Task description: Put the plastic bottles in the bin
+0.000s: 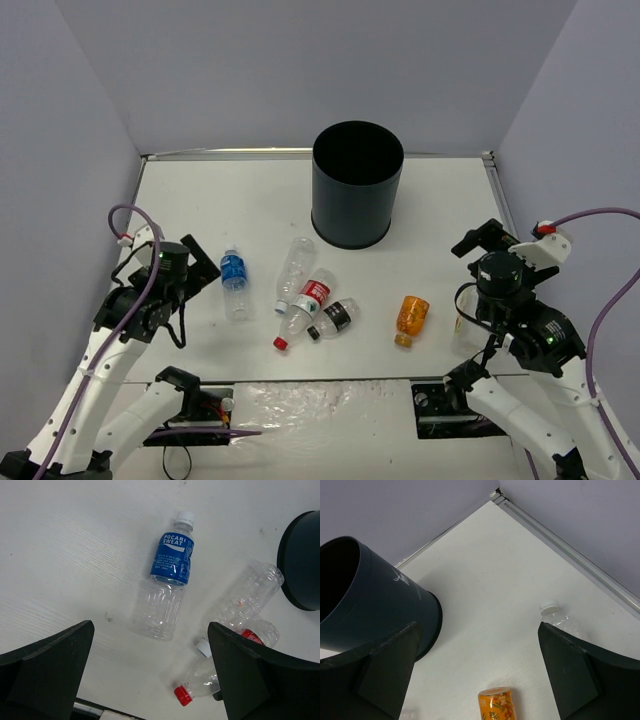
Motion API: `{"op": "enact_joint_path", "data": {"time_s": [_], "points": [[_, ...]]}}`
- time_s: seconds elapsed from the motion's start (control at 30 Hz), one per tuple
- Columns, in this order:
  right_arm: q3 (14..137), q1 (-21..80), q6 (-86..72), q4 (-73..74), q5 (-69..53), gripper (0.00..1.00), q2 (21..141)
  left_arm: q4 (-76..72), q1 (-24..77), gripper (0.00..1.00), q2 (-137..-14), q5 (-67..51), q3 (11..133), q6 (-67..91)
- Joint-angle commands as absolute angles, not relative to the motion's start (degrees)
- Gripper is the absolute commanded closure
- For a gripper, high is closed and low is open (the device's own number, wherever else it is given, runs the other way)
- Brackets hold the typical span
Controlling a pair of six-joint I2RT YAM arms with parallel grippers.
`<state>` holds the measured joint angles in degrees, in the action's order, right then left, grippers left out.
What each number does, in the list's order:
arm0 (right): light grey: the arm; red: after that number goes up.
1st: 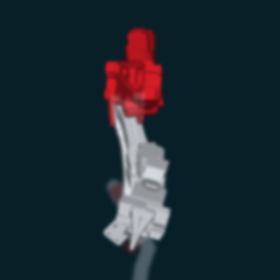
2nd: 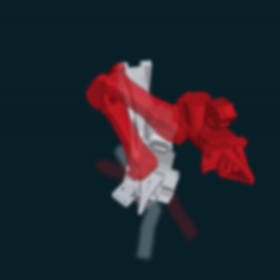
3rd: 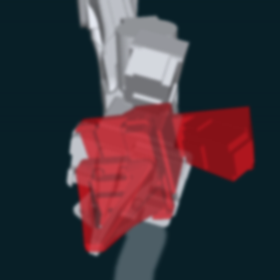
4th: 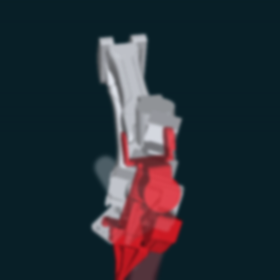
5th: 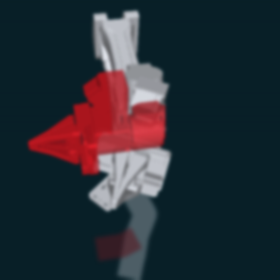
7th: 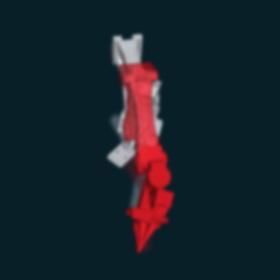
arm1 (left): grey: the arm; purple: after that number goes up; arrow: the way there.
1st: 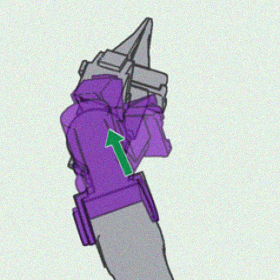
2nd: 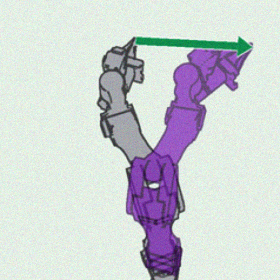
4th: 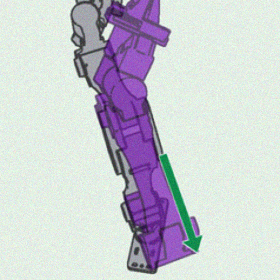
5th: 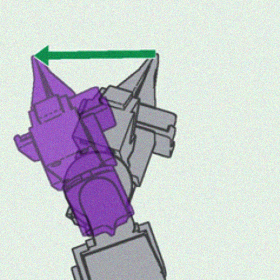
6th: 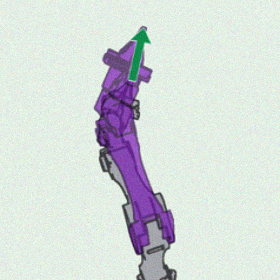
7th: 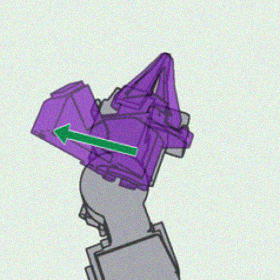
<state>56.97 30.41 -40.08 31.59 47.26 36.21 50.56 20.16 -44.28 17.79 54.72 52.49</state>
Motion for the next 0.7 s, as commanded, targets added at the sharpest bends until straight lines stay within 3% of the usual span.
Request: {"op": "enact_joint_path", "data": {"time_s": [0.0, 0.23, 0.67], "points": [[56.8, 30.4, -39.2, 30.8, 48.9, 0.0, 36.3, 48.1, 19.7, 0.03, -46.2, 16.9, 55.2, 51.2], [53.8, 30.3, -37.7, 30.8, 46.0, 0.0, 38.4, 44.4, 19.8, 0.03, -53.1, 11.0, 53.6, 48.8], [52.6, 30.3, -37.4, 30.9, 45.5, 0.0, 37.8, 40.3, 19.8, 0.03, -62.6, 10.8, 53.7, 45.0]]}}
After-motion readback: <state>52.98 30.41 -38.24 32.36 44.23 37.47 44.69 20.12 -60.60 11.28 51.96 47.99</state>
